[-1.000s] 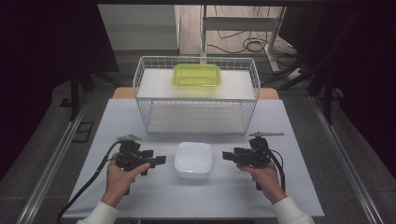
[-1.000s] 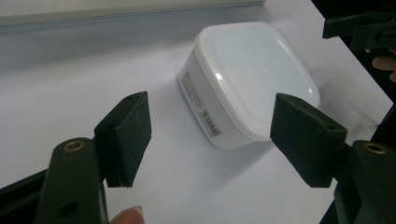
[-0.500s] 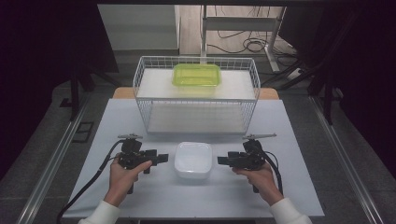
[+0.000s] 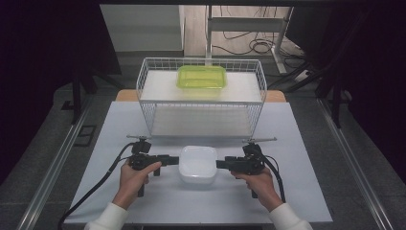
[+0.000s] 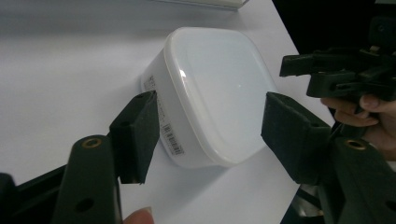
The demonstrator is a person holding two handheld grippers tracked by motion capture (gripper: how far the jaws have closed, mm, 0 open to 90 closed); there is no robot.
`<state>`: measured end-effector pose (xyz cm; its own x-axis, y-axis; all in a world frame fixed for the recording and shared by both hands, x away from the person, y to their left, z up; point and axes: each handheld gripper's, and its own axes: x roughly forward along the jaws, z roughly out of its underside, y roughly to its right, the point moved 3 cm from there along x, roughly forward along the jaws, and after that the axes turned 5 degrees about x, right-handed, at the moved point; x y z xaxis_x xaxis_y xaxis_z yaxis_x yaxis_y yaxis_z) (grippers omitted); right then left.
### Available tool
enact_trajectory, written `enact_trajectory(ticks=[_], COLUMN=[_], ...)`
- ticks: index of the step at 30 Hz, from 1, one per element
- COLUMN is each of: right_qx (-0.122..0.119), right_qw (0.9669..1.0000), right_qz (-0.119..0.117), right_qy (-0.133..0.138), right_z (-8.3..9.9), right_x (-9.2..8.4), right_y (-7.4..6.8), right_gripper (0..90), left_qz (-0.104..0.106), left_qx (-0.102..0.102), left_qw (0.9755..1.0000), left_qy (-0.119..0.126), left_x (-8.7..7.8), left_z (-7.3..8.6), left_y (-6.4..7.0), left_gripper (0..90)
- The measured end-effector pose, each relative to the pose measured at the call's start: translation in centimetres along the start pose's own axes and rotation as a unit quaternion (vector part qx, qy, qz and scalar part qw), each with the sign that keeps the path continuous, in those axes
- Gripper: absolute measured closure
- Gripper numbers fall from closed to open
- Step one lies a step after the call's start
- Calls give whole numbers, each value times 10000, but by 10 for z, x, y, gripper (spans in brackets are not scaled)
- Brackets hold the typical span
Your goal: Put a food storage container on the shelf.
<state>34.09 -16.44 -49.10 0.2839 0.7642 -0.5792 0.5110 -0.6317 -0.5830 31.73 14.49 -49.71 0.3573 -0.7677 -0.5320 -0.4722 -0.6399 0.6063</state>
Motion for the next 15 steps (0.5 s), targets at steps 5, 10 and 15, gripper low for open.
enact_trajectory(ticks=[5, 10, 15], right_qx=[247, 480, 520], right_qw=[9997, 9988, 9986], right_qz=[23, 3, -19], right_qy=[8, -22, 1], right_z=[-3, -4, -2], right_x=[8, 17, 16], right_y=[5, 9, 10], right_gripper=[466, 499, 534], left_qz=[260, 530, 657], left_qx=[-281, -445, -533], left_qw=[9993, 9973, 9960], left_qy=[-53, -234, -300], left_x=[9, 20, 26], left_z=[-4, -2, -1], left_y=[-9, -16, -19], left_gripper=[418, 470, 518])
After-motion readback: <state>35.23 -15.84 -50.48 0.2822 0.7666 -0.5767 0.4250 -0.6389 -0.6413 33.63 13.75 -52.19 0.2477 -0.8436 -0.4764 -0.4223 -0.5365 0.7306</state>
